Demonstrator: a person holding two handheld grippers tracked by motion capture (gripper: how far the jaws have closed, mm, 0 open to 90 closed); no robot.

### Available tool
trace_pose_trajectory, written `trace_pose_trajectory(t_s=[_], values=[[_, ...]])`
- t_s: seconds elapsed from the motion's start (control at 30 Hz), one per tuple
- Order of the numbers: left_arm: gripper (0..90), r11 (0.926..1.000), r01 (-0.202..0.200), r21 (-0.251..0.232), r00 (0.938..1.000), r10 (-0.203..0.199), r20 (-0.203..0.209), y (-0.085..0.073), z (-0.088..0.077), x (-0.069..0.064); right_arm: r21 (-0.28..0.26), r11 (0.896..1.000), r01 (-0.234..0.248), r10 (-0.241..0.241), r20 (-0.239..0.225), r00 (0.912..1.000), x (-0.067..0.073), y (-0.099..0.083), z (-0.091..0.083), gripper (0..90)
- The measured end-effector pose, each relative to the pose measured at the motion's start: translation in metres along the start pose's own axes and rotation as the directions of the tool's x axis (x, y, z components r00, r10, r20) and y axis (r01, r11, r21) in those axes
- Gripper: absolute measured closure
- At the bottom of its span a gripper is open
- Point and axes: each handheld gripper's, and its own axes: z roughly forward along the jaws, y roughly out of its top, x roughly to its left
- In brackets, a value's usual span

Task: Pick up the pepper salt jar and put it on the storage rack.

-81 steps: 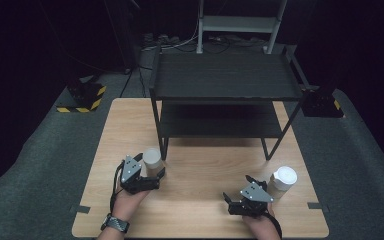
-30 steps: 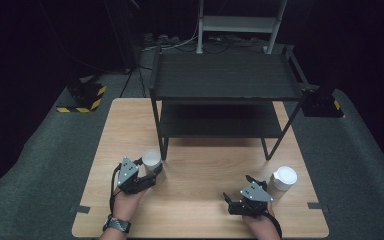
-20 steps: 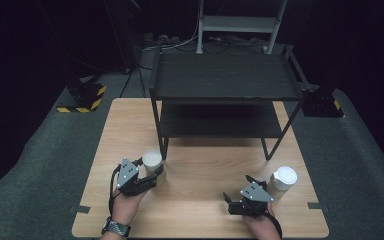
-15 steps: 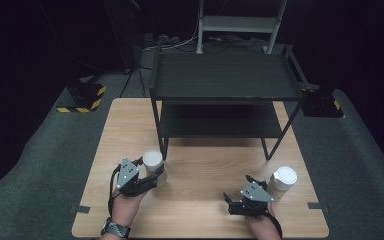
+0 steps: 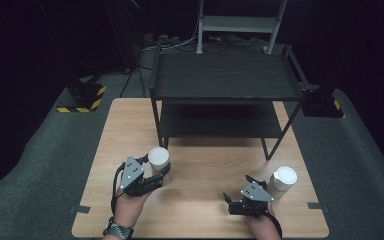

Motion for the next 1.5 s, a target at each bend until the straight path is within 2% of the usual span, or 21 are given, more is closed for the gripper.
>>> trace_pose_trajectory(t_s=[0.23, 0.7, 1.07, 1.37, 1.5], values=[[33.6, 1.0000, 0.001, -0.005, 0.9999, -0.001, 0.017, 0.010, 0.004, -0.002, 0.001, 1.000, 0.001, -0.001, -0.001, 1.0000, 0.000, 0.000, 0.000, 0.0], [33.6, 0.9989, 0.011, -0.046, 0.9990, -0.009, 0.044, 0.028, 0.008, -0.004, -0.003, 1.000, -0.003, 0.003, 0.000, 1.0000, 0.000, 0.000, 0.000, 0.0], [33.5, 0.9976, -0.018, -0.066, 0.9987, 0.021, 0.047, 0.045, 0.010, -0.005, -0.005, 1.000, -0.005, 0.005, -0.002, 1.0000, -0.001, -0.001, 0.000, 0.0], [33.5, 0.9943, -0.046, -0.096, 0.9983, 0.049, 0.030, 0.064, 0.009, -0.007, -0.007, 1.000, -0.006, 0.006, 0.000, 1.0000, 0.000, -0.001, -0.001, 0.0], [33.5, 0.9937, -0.053, -0.099, 0.9978, 0.057, 0.035, 0.074, 0.009, -0.006, -0.008, 1.000, -0.007, 0.007, 0.002, 1.0000, 0.000, -0.001, -0.001, 0.0]])
